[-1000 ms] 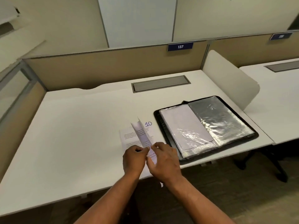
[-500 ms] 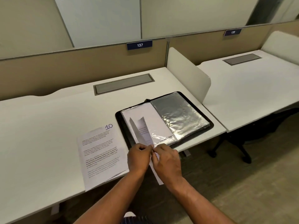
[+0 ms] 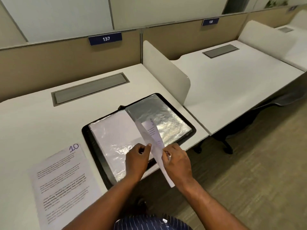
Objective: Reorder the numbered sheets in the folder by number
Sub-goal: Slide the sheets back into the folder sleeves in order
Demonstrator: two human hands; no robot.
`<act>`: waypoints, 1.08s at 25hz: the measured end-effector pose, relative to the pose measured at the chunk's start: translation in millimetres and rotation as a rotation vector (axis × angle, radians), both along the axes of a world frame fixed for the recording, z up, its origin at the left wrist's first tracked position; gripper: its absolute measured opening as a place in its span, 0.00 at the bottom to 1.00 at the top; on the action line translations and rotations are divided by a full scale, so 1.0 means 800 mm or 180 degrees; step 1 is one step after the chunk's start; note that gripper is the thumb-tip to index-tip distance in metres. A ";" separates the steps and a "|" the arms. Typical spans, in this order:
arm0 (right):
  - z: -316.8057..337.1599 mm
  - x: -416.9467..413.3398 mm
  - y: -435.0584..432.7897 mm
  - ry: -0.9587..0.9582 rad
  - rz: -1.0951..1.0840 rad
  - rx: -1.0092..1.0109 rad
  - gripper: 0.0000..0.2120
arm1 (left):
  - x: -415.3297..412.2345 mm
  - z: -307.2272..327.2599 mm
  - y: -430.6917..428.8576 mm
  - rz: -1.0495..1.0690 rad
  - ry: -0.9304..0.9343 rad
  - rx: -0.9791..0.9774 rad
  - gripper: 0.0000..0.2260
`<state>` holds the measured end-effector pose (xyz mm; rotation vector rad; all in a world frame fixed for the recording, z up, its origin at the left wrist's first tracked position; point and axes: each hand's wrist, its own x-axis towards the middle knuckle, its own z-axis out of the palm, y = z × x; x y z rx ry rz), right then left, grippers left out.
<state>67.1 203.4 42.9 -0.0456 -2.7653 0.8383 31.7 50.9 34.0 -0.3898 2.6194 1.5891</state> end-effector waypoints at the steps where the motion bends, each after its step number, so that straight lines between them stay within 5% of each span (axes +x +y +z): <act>1: 0.001 -0.006 0.011 -0.0008 -0.0068 -0.0011 0.03 | -0.011 -0.003 0.006 -0.0116 -0.0003 -0.0076 0.12; 7: -0.001 -0.045 0.065 -0.0067 -0.0170 -0.0093 0.04 | -0.059 -0.032 0.054 -0.0927 -0.0054 -0.0955 0.06; 13: -0.004 -0.073 0.127 -0.0215 0.0145 -0.0204 0.04 | -0.087 -0.061 0.107 -0.1696 0.0378 -0.2061 0.21; 17: 0.002 -0.084 0.181 -0.0225 0.0414 -0.0253 0.05 | -0.096 -0.068 0.138 -0.1484 0.0138 -0.2358 0.21; 21: 0.001 -0.094 0.245 -0.0291 0.0609 -0.0359 0.08 | -0.114 -0.055 0.174 -0.1033 -0.0005 -0.2310 0.09; 27: 0.002 -0.093 0.290 -0.0379 0.0745 -0.0311 0.07 | -0.119 -0.046 0.183 -0.0875 -0.0408 -0.2157 0.10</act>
